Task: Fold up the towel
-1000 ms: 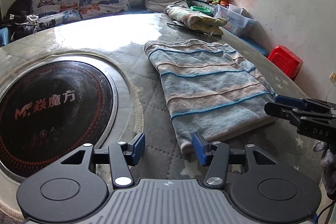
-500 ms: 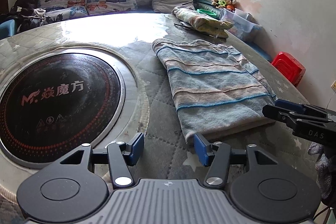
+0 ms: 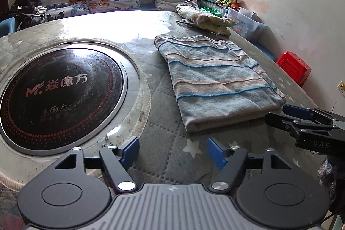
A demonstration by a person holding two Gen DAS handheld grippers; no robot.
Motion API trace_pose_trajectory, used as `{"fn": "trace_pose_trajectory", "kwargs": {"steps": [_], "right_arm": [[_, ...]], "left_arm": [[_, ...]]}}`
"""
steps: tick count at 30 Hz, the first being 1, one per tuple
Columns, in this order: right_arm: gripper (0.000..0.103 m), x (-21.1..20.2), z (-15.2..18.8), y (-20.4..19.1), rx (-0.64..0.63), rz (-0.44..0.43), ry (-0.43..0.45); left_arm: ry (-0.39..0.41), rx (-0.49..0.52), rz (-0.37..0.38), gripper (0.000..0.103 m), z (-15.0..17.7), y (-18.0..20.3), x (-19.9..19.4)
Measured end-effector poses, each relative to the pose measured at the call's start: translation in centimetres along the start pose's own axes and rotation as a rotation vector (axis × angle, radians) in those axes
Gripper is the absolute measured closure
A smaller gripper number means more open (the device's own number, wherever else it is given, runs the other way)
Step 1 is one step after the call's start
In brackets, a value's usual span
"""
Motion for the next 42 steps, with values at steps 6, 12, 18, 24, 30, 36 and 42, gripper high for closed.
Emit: {"fn": "trace_pose_trajectory", "kwargs": {"steps": [6,12,18,24,30,36,42], "right_arm": [[0.015,-0.5,0.8,0.0,0.015,0.008,-0.014],[0.002,-0.8,1.5,-0.7,-0.001,0.039,-0.019],[0.0,-1.2,2.1,-0.8,0.017,0.057,-0.029],[0.0,-1.3,2.5,-1.0,0.028,0.072,-0.044],[0.0,-1.3,2.8,-1.2,0.034,0.104,-0.061],[0.0,-1.6,2.8,-1.4,0.049,0.13,-0.068],[0.0,-1.7,2.9,-1.5,0.079,0.131,-0.069]], "left_arm": [[-0.004,0.011,-0.001,0.016,0.6,0.3,-0.4],[-0.009,0.019,-0.001,0.008,1.3,0.6,-0.8],[-0.014,0.018,-0.008,0.0,1.9,0.6,-1.2],[-0.015,0.018,-0.009,0.0,2.3,0.5,-1.5],[-0.018,0.012,-0.012,0.0,2.5,0.5,-1.9],[-0.017,0.004,-0.015,0.0,2.8,0.5,-2.3],[0.001,0.013,-0.016,0.0,3.1,0.8,-2.9]]}}
Point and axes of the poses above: each gripper's, at about its wrist camera, not at the fingertips, and x roughly the way its jaws point, y to its right, z to its underside, the point moved 2 cm from there along x, roughly the way its jaws point, and after that the axes turned 3 degrees about y, right-handed, at the moved point
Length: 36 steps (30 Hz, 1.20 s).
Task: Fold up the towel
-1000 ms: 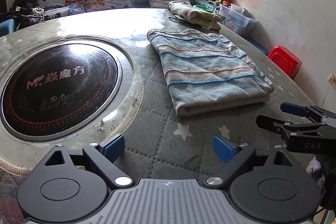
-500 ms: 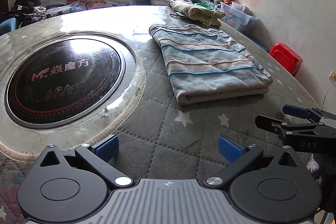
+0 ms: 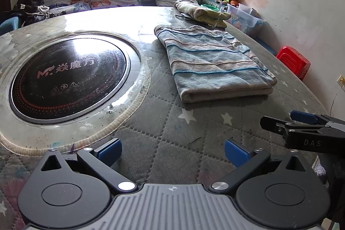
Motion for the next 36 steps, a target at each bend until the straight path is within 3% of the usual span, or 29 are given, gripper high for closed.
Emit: {"fn": "trace_pose_trajectory", "kwargs": {"steps": [11,17,36], "right_arm": [[0.0,-0.9,0.2,-0.6,0.027,-0.015,0.002],[0.0,-1.4,0.5,-0.8,0.03,-0.02,0.009],[0.0,-1.8,1.3,-1.4,0.038,-0.029,0.006]], "left_arm": [[0.1,0.021,0.005,0.0,0.1,0.5,-1.7],[0.114,0.006,0.004,0.0,0.2,0.4,-2.2],[0.034,0.027,-0.047,0.0,1.6,0.9,-1.7]]}}
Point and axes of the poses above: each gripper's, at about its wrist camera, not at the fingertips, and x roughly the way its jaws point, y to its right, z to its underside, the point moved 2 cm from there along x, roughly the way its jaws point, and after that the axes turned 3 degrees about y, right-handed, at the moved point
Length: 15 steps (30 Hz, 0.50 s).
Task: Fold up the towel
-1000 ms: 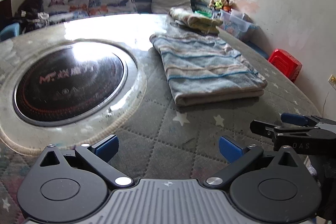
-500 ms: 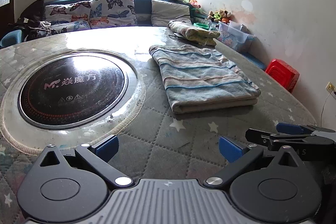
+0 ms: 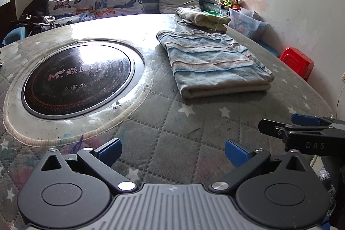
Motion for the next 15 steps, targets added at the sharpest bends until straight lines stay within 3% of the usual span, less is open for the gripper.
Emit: {"fn": "trace_pose_trajectory", "kwargs": {"steps": [15], "right_arm": [[0.0,0.39,0.12,0.04,0.001,0.008,-0.008]], "left_arm": [[-0.033,0.007,-0.002,0.0,0.22,0.14,0.84]]}}
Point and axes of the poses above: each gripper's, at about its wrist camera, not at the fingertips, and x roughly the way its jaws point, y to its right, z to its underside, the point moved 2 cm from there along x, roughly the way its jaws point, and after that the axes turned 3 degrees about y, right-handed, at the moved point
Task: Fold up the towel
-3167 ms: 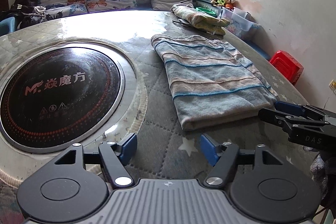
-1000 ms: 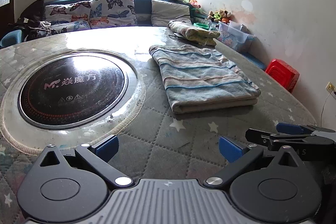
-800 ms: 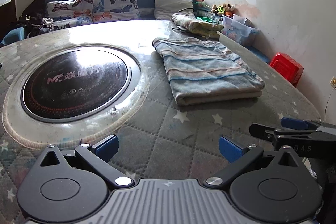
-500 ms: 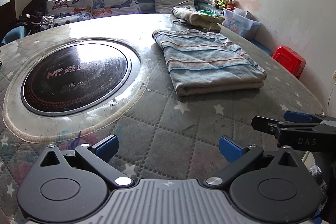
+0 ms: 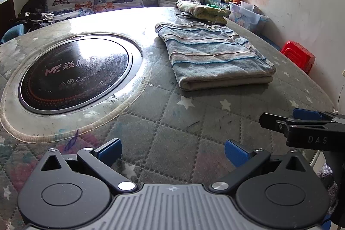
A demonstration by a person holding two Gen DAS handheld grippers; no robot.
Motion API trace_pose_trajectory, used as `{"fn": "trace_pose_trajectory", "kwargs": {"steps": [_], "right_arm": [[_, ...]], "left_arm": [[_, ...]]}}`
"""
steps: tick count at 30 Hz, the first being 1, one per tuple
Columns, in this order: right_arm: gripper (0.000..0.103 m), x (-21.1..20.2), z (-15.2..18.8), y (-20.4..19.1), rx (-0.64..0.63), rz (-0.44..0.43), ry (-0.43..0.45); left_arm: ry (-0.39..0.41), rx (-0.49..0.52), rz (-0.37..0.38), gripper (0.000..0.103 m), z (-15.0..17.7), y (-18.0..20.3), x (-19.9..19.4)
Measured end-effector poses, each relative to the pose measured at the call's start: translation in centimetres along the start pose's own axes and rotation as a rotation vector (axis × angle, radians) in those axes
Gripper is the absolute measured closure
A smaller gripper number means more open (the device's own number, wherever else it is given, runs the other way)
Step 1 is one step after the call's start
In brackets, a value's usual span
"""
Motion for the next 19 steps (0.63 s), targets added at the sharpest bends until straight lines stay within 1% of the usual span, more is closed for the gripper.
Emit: {"fn": "trace_pose_trajectory", "kwargs": {"steps": [19], "right_arm": [[0.0,1.01,-0.57,-0.04,-0.012,0.014,-0.006]], "left_arm": [[-0.006,0.009,0.01,0.0,-0.71,0.11,0.84]]}}
Point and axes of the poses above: each gripper's, at about its wrist camera, not at the fingertips, and x roughly the way its jaws point, y to its right, z to its underside, the point moved 2 cm from there along x, roughly the way its jaws point, and after that the axes turned 3 degrees about y, right-handed, at the moved point
